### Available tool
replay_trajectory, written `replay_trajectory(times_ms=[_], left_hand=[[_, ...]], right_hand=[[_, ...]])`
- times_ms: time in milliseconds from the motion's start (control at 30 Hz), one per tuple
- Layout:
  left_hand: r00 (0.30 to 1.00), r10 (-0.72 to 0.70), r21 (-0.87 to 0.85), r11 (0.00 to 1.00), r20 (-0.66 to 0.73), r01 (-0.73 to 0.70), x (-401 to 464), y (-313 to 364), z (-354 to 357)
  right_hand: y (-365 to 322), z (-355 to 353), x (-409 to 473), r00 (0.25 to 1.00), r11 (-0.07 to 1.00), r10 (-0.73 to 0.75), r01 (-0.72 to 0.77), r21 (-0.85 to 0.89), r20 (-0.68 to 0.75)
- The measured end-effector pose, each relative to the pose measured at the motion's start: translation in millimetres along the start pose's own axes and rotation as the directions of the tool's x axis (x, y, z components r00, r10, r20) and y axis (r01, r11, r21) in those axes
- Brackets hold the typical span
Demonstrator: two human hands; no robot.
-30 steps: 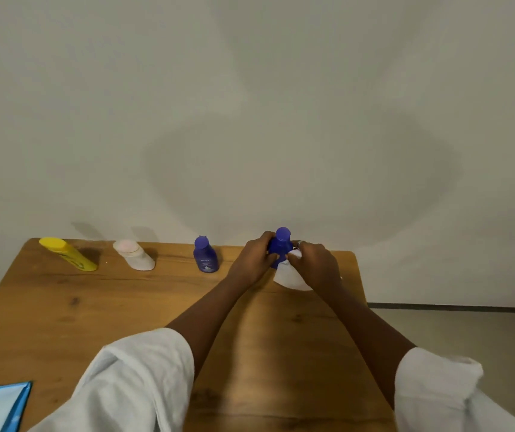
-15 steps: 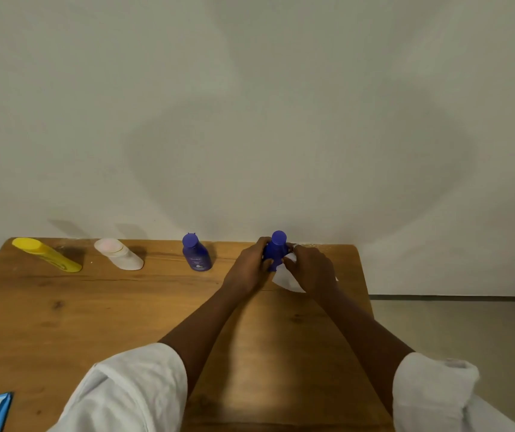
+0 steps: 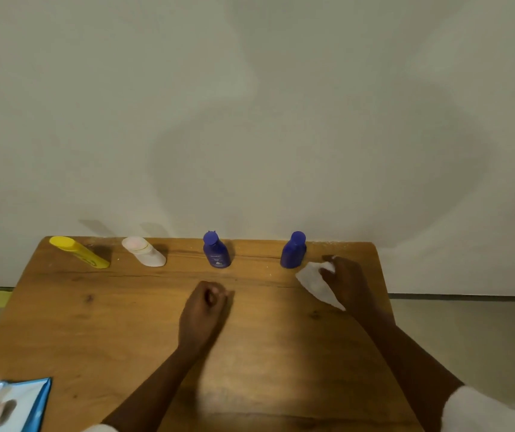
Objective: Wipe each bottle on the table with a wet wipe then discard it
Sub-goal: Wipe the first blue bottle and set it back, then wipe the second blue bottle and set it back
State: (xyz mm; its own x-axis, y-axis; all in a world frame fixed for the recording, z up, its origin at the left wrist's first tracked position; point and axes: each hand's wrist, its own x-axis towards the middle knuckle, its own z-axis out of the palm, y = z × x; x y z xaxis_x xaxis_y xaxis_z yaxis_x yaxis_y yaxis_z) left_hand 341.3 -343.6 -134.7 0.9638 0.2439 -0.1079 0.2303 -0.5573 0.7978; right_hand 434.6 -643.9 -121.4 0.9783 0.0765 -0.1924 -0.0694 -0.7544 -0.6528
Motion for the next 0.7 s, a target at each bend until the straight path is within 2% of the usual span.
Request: replay_trajectory(times_ms=[33,100,167,233,300,400,500,600,667,700], left_hand=[[0.998,-0.038,-0.001,0.999,-0.059,0.038,5.6,-9.2,-11.9],[0.993,-0.077,-0.004,0.997,-0.086,0.077,27.0,-14.8,-27.5],[0.997,-0.072,-0.012,0.997,-0.028,0.072,53.1,-9.9,-31.8],[0.998,-0.045,-0.024,0.999,0.046,0.046,72.8,-0.1,-26.1],[0.993,0.000,-0.081,0.997,0.121,0.010,84.3,10.8,-17.4],[0.988,0.005,-0.145,0.989,0.155,0.018,91.3,21.3,-10.9],[0.989,-0.015,-0.160,0.986,0.145,0.038,87.6,21.6,-15.8],[0.993,-0.049,-0.359,0.930,0.105,0.084,65.7,35.9,-27.4],[0.982,-0.152,-0.566,0.802,0.116,0.191,47.1,51.1,-42.5],[0.967,-0.196,-0.691,0.677,0.165,0.255,37.7,58.5,-48.6]], right_hand=[[5.7,-0.7,-7.7,1.000,1.000,0.017,-0.016,0.025,-0.017],[15.6,0.2,-20.1,0.997,0.992,0.048,-0.040,0.120,-0.068],[22.2,1.5,-26.5,0.987,0.985,0.096,-0.076,0.153,-0.126],[24.7,0.8,-30.4,0.962,0.960,0.245,-0.223,0.169,-0.119],[29.3,2.1,-35.3,0.921,0.905,0.377,-0.343,0.252,-0.101],[27.4,1.8,-50.9,0.863,0.785,0.505,-0.455,0.420,-0.009],[16.2,0.9,-78.5,0.789,0.502,0.597,-0.509,0.700,0.145],[-9.8,-3.2,-108.3,0.781,0.205,0.554,-0.463,0.862,0.288],[-34.0,-4.5,-127.5,0.796,0.058,0.507,-0.414,0.908,0.331],[-46.3,-5.4,-134.3,0.801,-0.016,0.471,-0.410,0.912,0.368]])
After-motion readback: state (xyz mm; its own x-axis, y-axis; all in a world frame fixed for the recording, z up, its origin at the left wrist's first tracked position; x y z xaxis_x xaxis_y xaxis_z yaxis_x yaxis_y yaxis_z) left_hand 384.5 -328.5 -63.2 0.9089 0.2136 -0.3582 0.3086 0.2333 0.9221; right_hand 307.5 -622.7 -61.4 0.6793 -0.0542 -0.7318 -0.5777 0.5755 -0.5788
